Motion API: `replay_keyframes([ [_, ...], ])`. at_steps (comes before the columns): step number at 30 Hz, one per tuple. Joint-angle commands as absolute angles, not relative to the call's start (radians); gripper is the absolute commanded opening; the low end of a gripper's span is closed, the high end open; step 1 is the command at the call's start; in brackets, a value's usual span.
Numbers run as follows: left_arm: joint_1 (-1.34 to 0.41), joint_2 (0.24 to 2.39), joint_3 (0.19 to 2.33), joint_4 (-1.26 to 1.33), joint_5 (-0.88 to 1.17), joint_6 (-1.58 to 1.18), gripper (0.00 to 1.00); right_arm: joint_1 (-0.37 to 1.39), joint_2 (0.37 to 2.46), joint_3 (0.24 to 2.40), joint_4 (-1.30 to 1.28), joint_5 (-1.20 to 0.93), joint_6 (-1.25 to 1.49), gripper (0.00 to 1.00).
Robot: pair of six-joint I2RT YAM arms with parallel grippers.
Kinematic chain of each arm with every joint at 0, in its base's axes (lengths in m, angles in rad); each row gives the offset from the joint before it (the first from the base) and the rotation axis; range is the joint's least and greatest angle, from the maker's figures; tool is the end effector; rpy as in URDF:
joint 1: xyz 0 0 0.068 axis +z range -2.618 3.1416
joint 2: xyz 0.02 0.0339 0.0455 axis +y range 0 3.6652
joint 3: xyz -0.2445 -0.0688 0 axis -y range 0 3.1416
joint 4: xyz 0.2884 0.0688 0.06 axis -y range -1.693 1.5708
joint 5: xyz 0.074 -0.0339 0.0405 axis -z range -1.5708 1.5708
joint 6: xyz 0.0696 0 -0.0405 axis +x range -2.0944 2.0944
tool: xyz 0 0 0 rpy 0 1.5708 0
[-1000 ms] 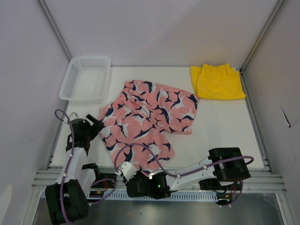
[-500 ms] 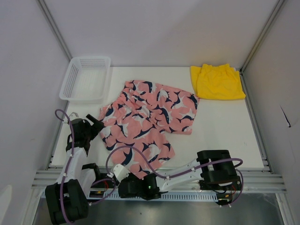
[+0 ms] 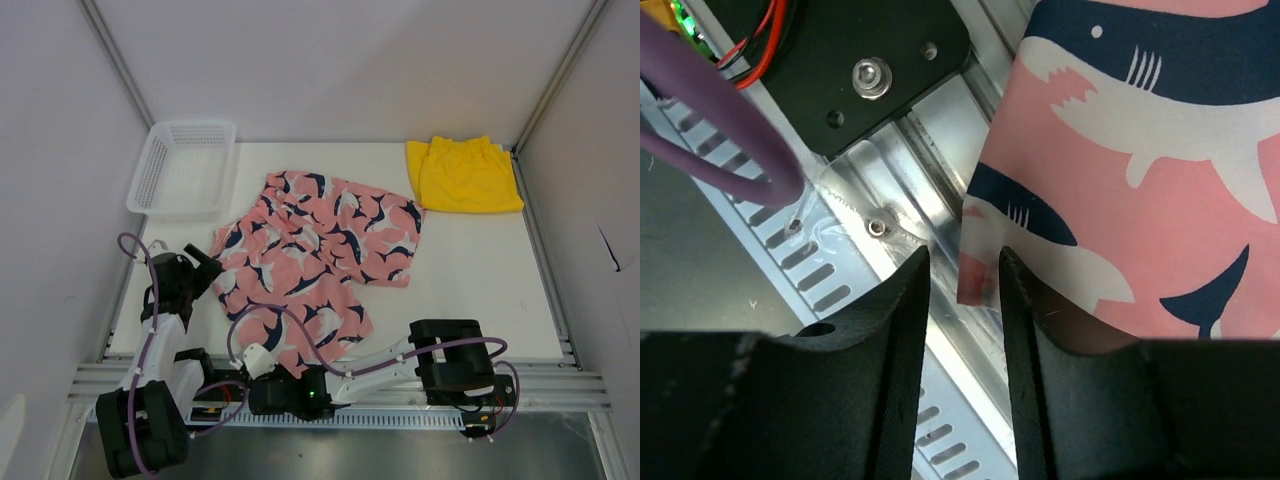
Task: Fold and stack the shorts
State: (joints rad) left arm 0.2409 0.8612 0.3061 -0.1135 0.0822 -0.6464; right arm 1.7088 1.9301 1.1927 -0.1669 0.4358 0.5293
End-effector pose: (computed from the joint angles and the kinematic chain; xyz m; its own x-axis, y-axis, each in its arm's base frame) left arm 0.2441 0.0541 0.1091 -0.3750 -0.7103 -0.5957 -0.5024 0.6958 -0.5133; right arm -0.0321 0.4444 0.0851 -0.3782 -0.6044 -0.7012 -0.8606 0.5086 0.0258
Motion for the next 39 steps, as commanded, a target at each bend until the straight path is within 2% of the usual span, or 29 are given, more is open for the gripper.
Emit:
replay_keyframes([
  [1,0.253,0.864,0.314,-0.074,0.086,-0.63,0.97,1.689,1.947,1.201,-0.187,0.442,0.571,0.34],
  [4,0.253,0.865,0.314,-0.074,0.089,-0.629,0.97,1.677,1.945,1.198,-0.189,0.44,0.578,0.32],
  [10,0.253,0.867,0.314,-0.072,0.091,-0.629,0.97,1.671,1.948,1.189,-0.199,0.43,0.586,0.19],
  [11,0.252,0.867,0.314,-0.072,0.091,-0.629,0.97,1.671,1.947,1.189,-0.202,0.43,0.586,0.13],
  [13,0.252,0.867,0.314,-0.072,0.09,-0.629,0.97,1.672,1.942,1.187,-0.209,0.437,0.589,0.07],
  [14,0.252,0.868,0.316,-0.072,0.089,-0.629,0.97,1.672,1.937,1.184,-0.216,0.442,0.591,0.0],
  [26,0.253,0.877,0.319,-0.06,0.103,-0.632,0.98,1.712,1.606,0.987,-0.23,0.416,0.58,0.0],
  [33,0.252,0.965,0.322,-0.006,0.175,-0.638,0.97,1.793,1.45,0.853,-0.281,0.42,0.663,0.0],
  [39,0.221,1.068,0.333,0.095,0.244,-0.647,0.88,1.865,1.361,0.796,-0.377,0.456,0.745,0.0],
])
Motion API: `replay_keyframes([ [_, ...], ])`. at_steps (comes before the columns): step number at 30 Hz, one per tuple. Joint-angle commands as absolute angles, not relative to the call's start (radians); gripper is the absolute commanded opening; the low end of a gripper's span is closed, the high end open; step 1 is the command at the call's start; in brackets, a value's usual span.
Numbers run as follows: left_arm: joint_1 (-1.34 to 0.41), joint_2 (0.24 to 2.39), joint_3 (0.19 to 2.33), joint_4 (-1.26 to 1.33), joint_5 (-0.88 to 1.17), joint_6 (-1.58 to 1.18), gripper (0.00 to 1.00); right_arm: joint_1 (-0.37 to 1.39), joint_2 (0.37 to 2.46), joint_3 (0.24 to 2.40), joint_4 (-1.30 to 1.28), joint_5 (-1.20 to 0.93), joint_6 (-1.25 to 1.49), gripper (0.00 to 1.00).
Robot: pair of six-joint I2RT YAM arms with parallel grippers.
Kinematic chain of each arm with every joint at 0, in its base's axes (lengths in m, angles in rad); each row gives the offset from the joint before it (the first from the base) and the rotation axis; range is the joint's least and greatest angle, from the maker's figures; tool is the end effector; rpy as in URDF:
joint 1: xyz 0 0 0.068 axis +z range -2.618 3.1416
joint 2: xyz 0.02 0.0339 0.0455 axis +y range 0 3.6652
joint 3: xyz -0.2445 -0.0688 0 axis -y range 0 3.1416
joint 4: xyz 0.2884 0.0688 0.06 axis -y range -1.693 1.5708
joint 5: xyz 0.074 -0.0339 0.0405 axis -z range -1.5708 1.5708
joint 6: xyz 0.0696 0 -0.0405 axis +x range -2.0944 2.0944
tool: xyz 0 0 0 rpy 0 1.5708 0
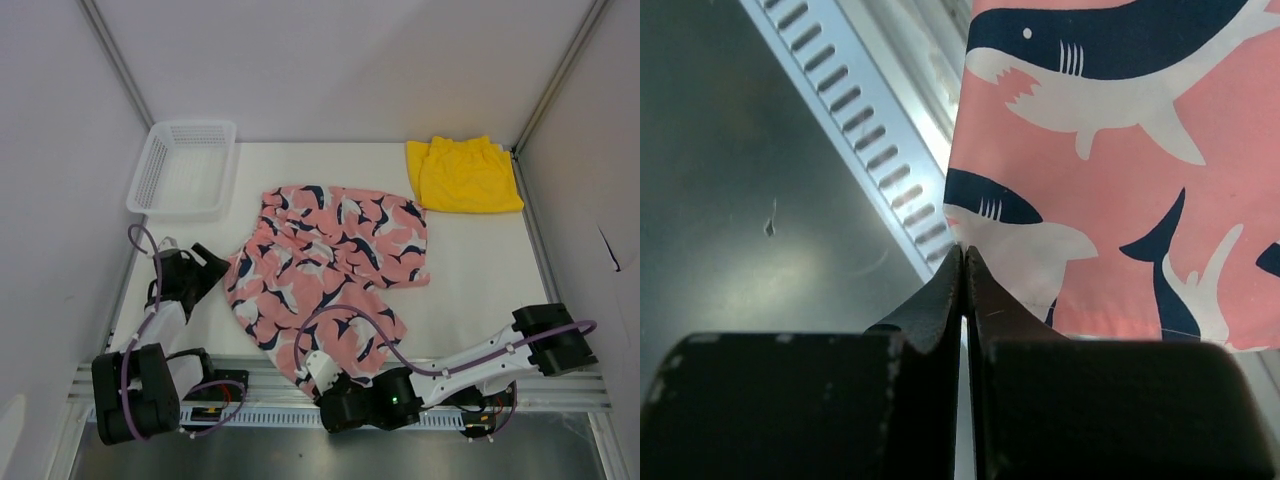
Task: Fold and stack the shorts
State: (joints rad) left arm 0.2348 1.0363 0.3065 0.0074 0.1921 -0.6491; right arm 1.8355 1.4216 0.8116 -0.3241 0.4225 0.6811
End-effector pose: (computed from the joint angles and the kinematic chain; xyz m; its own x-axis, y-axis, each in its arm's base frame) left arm 0.2532 0.0469 0.0822 -0.4584 -0.7198 -0.5213 -0.4597 0.6941 -0.5540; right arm -0.0604 0.3319 0.1287 -0.4310 -0.6050 -0.6695 -0.8659 0.4861 0.1182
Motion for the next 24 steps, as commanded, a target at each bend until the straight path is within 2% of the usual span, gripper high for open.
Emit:
replay_keyframes([
  [1,0.219,1.08,0.336,0.097,0.247,-0.65,0.87,1.873,1.352,0.79,-0.386,0.457,0.75,0.0],
  [3,0.215,1.112,0.348,0.115,0.259,-0.655,0.83,1.89,1.33,0.779,-0.399,0.465,0.765,0.0],
  [5,0.206,1.135,0.348,0.141,0.267,-0.658,0.72,1.905,1.316,0.773,-0.411,0.471,0.769,0.0],
  [6,0.206,1.141,0.351,0.144,0.265,-0.658,0.62,1.911,1.31,0.772,-0.414,0.471,0.765,0.0],
  [8,0.203,1.155,0.357,0.152,0.268,-0.663,0.55,1.922,1.293,0.77,-0.42,0.469,0.759,0.0],
  [9,0.201,1.166,0.36,0.155,0.268,-0.663,0.46,1.933,1.29,0.77,-0.419,0.468,0.756,0.0],
  [12,0.189,1.18,0.368,0.156,0.259,-0.667,0.4,1.942,1.282,0.773,-0.434,0.476,0.756,0.0],
  [19,0.134,1.186,0.38,0.141,0.212,-0.675,0.4,1.947,1.253,0.773,-0.44,0.482,0.741,0.0],
  [20,0.13,1.189,0.385,0.132,0.212,-0.673,0.41,1.947,1.241,0.773,-0.443,0.485,0.739,0.0],
  [23,0.126,1.186,0.394,0.077,0.207,-0.664,0.56,1.947,1.217,0.772,-0.466,0.497,0.741,0.0],
  [24,0.126,1.18,0.394,0.068,0.201,-0.661,0.58,1.947,1.209,0.772,-0.466,0.499,0.739,0.0],
])
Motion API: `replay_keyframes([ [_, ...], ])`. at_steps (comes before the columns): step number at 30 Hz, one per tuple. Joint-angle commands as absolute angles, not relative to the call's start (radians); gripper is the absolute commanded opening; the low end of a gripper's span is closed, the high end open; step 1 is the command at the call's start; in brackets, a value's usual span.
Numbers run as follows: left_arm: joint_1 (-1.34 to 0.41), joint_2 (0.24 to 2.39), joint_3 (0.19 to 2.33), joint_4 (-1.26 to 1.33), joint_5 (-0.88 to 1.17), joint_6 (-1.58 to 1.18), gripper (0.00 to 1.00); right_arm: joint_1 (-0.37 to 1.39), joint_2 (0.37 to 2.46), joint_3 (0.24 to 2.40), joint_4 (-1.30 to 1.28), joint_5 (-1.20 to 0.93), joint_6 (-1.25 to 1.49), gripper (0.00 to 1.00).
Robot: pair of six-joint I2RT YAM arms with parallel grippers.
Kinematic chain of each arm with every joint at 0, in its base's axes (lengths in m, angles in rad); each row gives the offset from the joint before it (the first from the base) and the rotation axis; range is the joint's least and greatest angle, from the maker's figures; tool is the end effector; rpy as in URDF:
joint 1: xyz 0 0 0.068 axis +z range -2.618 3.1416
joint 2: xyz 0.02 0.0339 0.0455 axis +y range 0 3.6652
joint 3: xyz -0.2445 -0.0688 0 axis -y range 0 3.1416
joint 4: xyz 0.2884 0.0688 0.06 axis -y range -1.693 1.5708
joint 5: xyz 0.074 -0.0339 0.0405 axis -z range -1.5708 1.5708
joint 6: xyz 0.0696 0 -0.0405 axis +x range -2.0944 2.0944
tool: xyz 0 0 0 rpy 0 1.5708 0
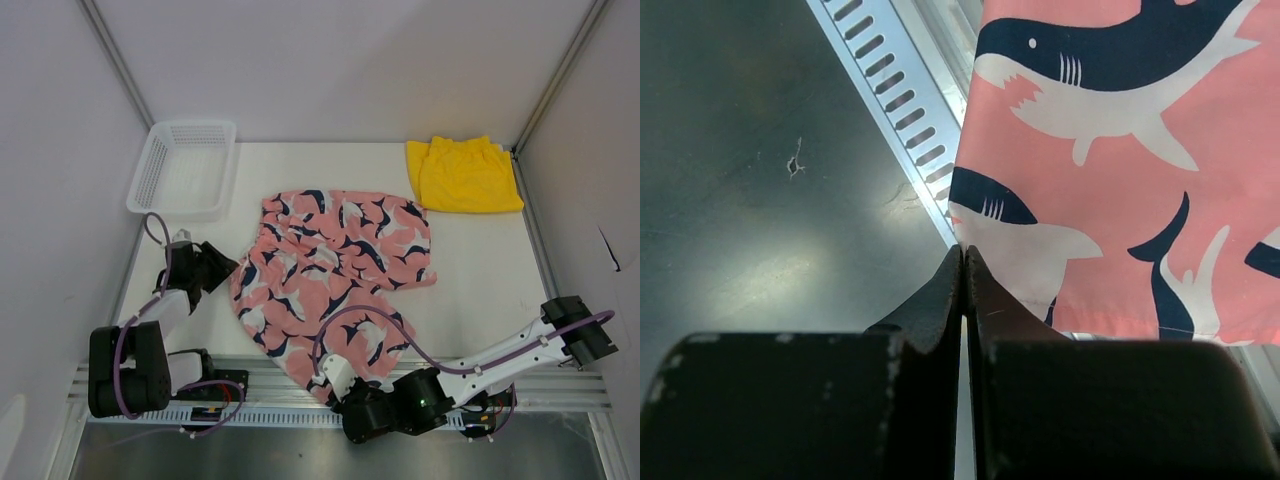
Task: Fold and stack the shorts
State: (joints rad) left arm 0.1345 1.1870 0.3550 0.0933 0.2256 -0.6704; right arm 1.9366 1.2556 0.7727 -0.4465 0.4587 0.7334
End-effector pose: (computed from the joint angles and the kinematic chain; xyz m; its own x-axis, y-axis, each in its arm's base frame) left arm 0.2715 0.0210 0.0719 -0.5435 -0.6846 -0.4857 -0.3885 0.7181 -0.5774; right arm -0.0818 0.2997 0.1559 -0.4110 -0.6050 -0.6820 -0.8843 0.4464 0.1369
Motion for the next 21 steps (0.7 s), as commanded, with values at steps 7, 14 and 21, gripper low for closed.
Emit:
replay_keyframes([
  [7,0.124,1.132,0.361,0.032,0.175,-0.669,0.61,1.944,1.17,0.747,-0.462,0.511,0.742,0.0],
  [14,0.115,1.212,0.365,0.081,0.232,-0.704,0.5,1.93,1.187,0.745,-0.46,0.496,0.741,0.0],
  [21,0.083,1.216,0.339,0.083,0.236,-0.727,0.5,1.918,1.18,0.747,-0.465,0.491,0.735,0.0],
])
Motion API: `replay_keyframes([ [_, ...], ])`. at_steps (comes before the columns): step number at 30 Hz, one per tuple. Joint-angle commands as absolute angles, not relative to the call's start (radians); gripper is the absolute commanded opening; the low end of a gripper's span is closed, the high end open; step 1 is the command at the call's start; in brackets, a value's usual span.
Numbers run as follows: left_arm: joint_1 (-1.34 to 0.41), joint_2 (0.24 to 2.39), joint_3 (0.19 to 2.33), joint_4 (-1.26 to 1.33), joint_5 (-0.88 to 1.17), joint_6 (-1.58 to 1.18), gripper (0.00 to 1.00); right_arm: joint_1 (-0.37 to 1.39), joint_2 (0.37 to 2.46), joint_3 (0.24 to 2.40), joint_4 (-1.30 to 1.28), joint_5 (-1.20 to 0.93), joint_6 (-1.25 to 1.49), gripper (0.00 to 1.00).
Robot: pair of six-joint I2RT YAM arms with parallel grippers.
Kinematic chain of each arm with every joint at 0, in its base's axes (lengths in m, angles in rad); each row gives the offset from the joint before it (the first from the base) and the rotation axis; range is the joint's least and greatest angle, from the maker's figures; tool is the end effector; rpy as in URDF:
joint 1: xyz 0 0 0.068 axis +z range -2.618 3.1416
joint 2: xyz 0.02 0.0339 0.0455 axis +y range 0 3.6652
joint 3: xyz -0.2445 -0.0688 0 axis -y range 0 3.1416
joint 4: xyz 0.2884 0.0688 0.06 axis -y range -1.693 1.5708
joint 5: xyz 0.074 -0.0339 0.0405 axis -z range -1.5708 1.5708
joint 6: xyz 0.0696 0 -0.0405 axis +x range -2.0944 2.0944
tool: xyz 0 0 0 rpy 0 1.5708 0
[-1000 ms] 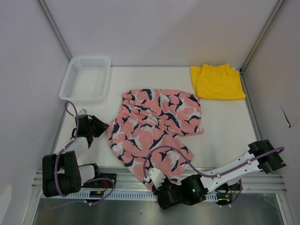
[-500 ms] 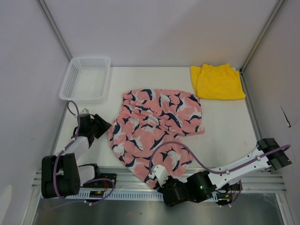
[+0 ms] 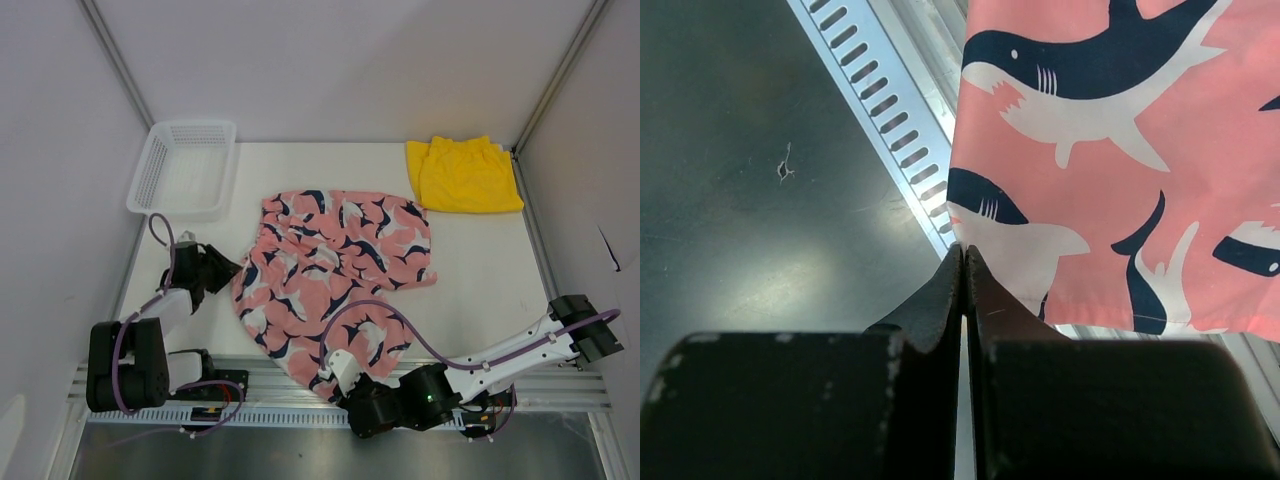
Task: Fold and stack the shorts
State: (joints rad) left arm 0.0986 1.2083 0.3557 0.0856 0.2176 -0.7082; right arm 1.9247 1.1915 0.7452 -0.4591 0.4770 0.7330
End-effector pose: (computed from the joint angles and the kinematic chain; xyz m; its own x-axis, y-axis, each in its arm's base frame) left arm 0.2706 0.0117 0.0659 -0.5626 -0.6939 -0.4494 -0.4047 0.7052 -0.5821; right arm -0.0738 0.2919 0.1634 -0.4207 -0.5765 -0.7005 -0.8747 0.4625 0.1447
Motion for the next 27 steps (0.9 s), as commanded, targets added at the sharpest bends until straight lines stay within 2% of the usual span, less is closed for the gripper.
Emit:
replay_keyframes([
  [1,0.08,1.221,0.333,0.095,0.242,-0.73,0.42,1.916,1.18,0.747,-0.463,0.491,0.732,0.0],
  [2,0.08,1.224,0.336,0.1,0.244,-0.732,0.27,1.914,1.18,0.746,-0.46,0.491,0.732,0.0],
  [5,0.078,1.244,0.351,0.089,0.235,-0.735,0.0,1.908,1.18,0.75,-0.465,0.489,0.727,0.0],
  [10,0.077,1.226,0.368,0.009,0.186,-0.718,0.0,1.911,1.175,0.788,-0.523,0.486,0.73,0.0],
  [15,0.078,1.108,0.359,-0.147,0.144,-0.741,0.0,1.951,1.187,0.89,-0.644,0.502,0.747,0.0],
  [21,0.078,0.924,0.383,-0.464,-0.081,-0.814,0.0,2.011,1.195,1.023,-0.816,0.569,0.793,0.0],
  [27,0.081,0.813,0.35,-0.521,-0.075,-0.92,0.0,1.913,1.155,1.126,-1.015,0.716,0.842,0.0],
])
